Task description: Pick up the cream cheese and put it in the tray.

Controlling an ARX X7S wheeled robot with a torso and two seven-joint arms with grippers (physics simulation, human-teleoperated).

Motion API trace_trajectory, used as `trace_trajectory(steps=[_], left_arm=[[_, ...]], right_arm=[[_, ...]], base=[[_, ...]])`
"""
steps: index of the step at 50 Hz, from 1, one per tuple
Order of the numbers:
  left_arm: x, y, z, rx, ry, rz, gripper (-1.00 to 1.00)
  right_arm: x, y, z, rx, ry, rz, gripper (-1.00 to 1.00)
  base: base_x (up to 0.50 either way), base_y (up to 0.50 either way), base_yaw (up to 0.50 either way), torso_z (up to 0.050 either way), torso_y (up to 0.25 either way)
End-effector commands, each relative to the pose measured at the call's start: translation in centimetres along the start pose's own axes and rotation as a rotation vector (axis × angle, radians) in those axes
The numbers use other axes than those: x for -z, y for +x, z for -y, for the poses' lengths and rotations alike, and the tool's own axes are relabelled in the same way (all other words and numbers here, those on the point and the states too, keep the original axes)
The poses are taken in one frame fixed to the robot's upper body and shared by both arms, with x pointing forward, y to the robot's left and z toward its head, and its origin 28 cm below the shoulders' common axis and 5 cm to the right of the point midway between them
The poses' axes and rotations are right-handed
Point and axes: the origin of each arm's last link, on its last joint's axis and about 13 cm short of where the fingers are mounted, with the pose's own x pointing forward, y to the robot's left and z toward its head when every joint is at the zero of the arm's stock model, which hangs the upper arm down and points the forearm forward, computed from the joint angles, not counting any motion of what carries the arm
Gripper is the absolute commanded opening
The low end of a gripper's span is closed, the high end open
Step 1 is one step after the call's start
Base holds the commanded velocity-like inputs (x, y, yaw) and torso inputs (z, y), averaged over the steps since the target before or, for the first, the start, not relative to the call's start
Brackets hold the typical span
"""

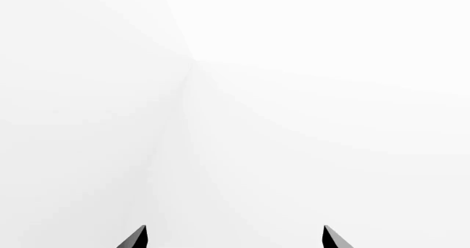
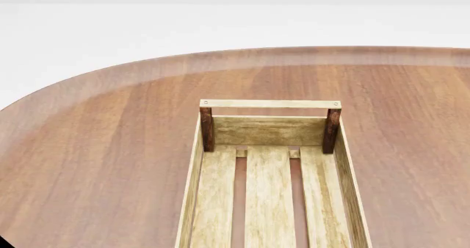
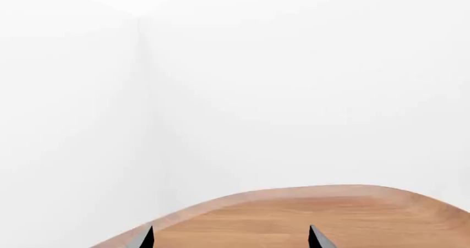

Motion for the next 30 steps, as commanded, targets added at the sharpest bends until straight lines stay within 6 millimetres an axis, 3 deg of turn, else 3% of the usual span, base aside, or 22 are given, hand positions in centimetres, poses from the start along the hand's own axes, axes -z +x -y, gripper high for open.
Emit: trace_trajectory(steps=[1, 14, 30], left_arm=[[-0.2, -0.1, 0.0, -0.001, -0.003, 0.005, 1.00], [-0.2, -0.1, 0.0, 0.002, -0.003, 0.004, 1.00], [-0.3, 0.0, 0.0, -0.001, -0.004, 0.008, 1.00]], right_arm=[[1.3, 0.8, 0.9, 0.131, -0.068, -0.057, 1.00], [2.0, 1.4, 2.0, 0.273, -0.183, -0.106, 1.00], [2.7, 1.4, 2.5, 0.326, -0.249, -0.117, 1.00]], base=[[0.00, 0.00, 0.00, 0.000, 0.000], [0.00, 0.00, 0.00, 0.000, 0.000], [0.00, 0.00, 0.00, 0.000, 0.000]])
